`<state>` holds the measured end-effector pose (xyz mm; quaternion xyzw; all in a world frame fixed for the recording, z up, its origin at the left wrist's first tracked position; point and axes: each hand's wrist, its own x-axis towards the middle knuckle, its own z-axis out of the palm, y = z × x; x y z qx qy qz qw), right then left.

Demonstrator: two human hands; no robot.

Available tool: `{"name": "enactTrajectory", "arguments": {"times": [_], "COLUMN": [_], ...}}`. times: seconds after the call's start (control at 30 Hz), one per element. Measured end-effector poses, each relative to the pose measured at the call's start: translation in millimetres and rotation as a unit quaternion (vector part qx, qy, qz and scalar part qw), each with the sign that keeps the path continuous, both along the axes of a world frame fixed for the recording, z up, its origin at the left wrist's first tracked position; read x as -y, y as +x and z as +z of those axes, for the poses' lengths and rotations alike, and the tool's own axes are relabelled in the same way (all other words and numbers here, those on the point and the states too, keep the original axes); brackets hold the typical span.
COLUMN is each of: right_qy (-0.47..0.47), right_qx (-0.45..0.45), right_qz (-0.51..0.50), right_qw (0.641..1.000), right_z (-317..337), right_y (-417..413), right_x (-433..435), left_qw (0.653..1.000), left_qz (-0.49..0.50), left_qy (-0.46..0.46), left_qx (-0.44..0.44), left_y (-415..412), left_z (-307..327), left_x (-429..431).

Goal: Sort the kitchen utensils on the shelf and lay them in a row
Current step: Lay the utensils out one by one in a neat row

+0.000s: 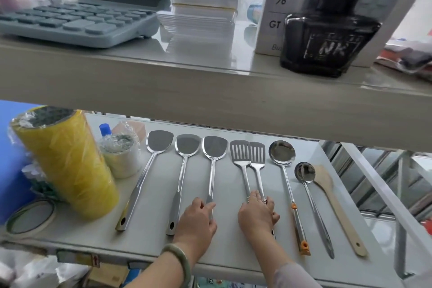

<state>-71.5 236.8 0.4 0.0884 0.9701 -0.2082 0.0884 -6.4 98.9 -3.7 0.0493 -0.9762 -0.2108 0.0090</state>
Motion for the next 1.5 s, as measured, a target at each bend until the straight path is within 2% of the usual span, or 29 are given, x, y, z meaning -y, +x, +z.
{"name": "enactTrajectory", "arguments": {"times": [0.13,0.27,0.43,0.53,0.87,1.17,1.23,1.37,1.43,1.5], "right_qy": [-0.078,-0.021,-0.040,-0.032,-0.006,-0.033,-0.049,-0.070,-0.058,-0.032], "right_qx": [-0.080,-0.171,-0.095,-0.075,-0.089,-0.093,-0.131,-0.243,-0.215,-0.146], "right_qz": [-0.019,0.032,0.062,0.090,0.085,0.086,0.071,0.009,-0.032,-0.051], "right_qw": [0.994,0.984,0.993,0.993,0.992,0.991,0.988,0.967,0.974,0.988], "right_z": [8.3,2.3,5.1,7.9,1.8,0.5,2.0,7.0,7.8,5.4], "right_y": [1.8,4.8,5.8,2.2,-3.4,-2.1,-0.1,-2.6,-4.9,-5.5], "right_x": [-18.5,-50.4,-77.3,-85.4,-95.5,-98.3,-103.2,-135.2,-161.3,-183.6], "left_qw": [0.998,0.995,0.994,0.993,0.996,0.997,0.998,0.998,0.996,0.993], "left_qz": [-0.014,-0.077,-0.075,-0.054,-0.028,-0.026,-0.023,-0.048,-0.081,-0.102], "left_qy": [0.003,0.053,0.054,0.058,0.039,0.000,-0.017,-0.018,0.010,0.059], "left_qx": [-0.063,-0.034,0.065,0.088,0.080,0.075,0.062,-0.021,-0.037,-0.024], "left_y": [-4.5,-10.6,-20.5,-24.3,-25.2,-26.3,-24.7,-22.3,-23.0,-24.9], "left_z": [11.7,19.2,14.6,12.8,8.2,8.1,8.5,15.8,20.4,23.2], "left_x": [-24.3,-65.5,-103.8,-109.1,-98.1,-90.2,-91.6,-108.0,-124.9,-146.4]}}
